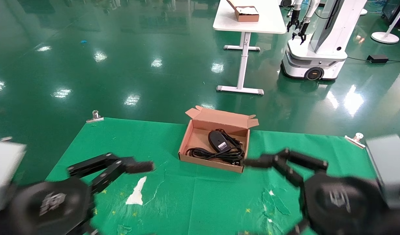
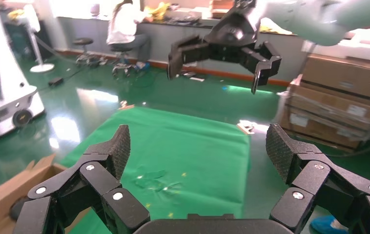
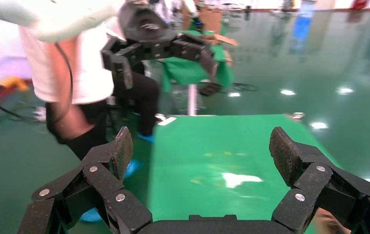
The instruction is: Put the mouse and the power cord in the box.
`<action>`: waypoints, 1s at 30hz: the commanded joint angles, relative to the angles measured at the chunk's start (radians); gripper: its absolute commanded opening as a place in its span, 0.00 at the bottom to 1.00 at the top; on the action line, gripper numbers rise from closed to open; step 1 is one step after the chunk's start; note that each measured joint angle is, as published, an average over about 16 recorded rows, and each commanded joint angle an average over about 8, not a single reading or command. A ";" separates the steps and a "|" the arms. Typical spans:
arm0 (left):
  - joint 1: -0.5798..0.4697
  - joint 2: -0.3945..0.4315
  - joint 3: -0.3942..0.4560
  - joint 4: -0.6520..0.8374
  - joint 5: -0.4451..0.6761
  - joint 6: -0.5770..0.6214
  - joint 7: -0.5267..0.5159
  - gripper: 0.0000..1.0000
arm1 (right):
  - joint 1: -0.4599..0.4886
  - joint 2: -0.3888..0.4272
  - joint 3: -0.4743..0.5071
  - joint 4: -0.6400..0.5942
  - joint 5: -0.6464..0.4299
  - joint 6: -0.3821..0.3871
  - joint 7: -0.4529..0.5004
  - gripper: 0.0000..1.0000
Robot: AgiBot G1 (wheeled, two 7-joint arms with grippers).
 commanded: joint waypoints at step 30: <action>0.013 -0.016 -0.020 -0.013 -0.015 0.020 -0.004 1.00 | -0.024 0.010 0.012 0.029 0.016 -0.010 0.031 1.00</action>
